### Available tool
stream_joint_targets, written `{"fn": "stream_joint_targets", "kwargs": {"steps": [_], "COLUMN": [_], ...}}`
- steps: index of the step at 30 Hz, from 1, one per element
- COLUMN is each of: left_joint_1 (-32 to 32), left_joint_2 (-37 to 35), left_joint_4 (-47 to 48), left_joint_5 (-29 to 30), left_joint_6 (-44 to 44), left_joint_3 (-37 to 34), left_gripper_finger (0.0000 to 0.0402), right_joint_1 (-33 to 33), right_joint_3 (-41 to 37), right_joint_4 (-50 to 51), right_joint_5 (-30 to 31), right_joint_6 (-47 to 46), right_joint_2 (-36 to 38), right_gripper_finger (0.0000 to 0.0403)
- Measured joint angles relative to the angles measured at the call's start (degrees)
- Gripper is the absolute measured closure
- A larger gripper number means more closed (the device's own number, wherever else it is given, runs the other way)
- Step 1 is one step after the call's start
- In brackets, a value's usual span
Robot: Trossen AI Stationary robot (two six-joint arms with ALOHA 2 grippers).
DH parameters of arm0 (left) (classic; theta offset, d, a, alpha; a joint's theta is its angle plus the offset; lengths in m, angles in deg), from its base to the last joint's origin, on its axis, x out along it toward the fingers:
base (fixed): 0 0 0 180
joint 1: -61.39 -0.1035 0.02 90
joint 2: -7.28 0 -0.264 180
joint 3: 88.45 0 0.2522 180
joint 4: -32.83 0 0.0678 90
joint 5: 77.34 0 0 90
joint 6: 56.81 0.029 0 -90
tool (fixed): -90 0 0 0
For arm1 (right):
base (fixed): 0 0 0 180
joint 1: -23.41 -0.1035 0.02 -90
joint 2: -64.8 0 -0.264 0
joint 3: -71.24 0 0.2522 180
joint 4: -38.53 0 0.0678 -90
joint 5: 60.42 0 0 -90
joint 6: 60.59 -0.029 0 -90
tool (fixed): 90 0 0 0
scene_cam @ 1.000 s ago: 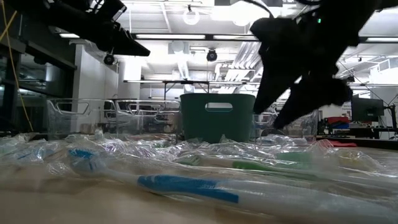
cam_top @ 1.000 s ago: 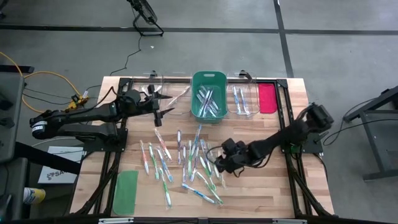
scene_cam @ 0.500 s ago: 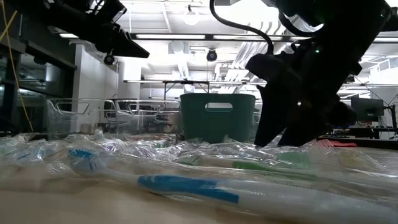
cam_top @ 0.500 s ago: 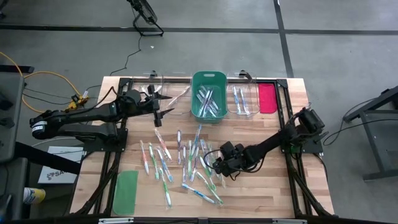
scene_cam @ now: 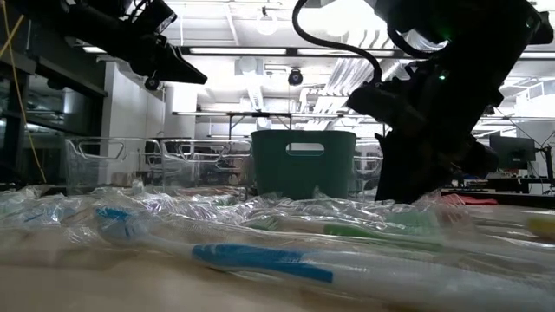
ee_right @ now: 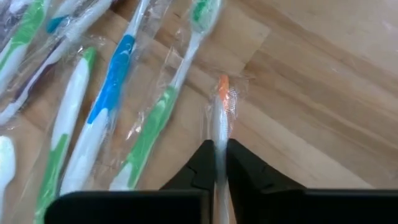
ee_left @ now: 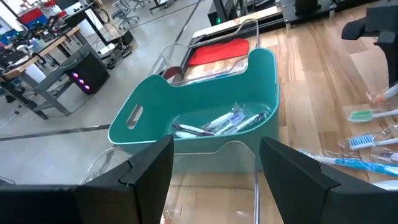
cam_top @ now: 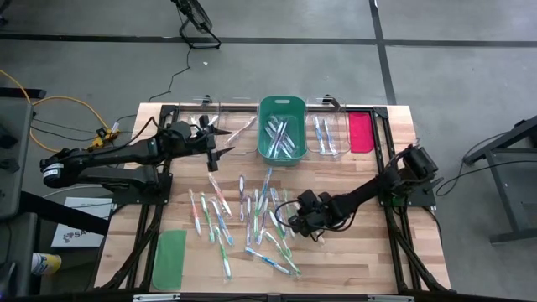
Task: Pick & Place Toothbrushes
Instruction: Put the orange toothbrush into the middle transparent bin
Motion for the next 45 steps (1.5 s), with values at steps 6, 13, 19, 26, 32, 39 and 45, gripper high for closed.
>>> {"fn": "stream_joint_targets", "kwargs": {"steps": [6, 13, 19, 26, 32, 39, 45], "left_joint_1": [0.0, 0.0, 0.0, 0.1, 0.1, 2.2, 9.2], "left_joint_2": [0.0, 1.0, 3.1, 6.5, 8.9, 9.6, 9.5], "left_joint_4": [0.1, -0.4, -0.4, -6.3, -9.1, -14.3, -18.4], "left_joint_5": [0.0, 0.0, -1.1, -7.1, -11.2, -14.0, -13.6], "left_joint_6": [-0.1, -2.5, -4.1, -16.9, -19.8, -2.3, 23.0], "left_joint_3": [0.0, 0.0, 0.0, 0.0, 0.0, 0.0, 0.0], "left_gripper_finger": [0.0169, 0.0169, 0.0169, 0.0169, 0.0169, 0.0169, 0.0169], "right_joint_1": [-0.1, 0.3, 4.4, 10.7, 16.0, 23.3, 27.7], "right_joint_3": [-0.1, 0.0, 0.0, 0.0, 0.0, 0.0, 0.0], "right_joint_4": [0.8, -2.8, -19.5, -38.5, -44.2, -37.7, -38.4], "right_joint_5": [0.1, 9.5, 14.2, 11.2, 7.0, -11.6, -20.6], "right_joint_6": [1.4, 11.0, 28.5, 50.4, 56.1, 39.3, 34.2], "right_joint_2": [4.1, 10.3, 12.0, 12.0, 12.0, 11.5, 11.5], "right_gripper_finger": [0.0383, 0.039, 0.039, 0.039, 0.039, 0.039, 0.039]}}
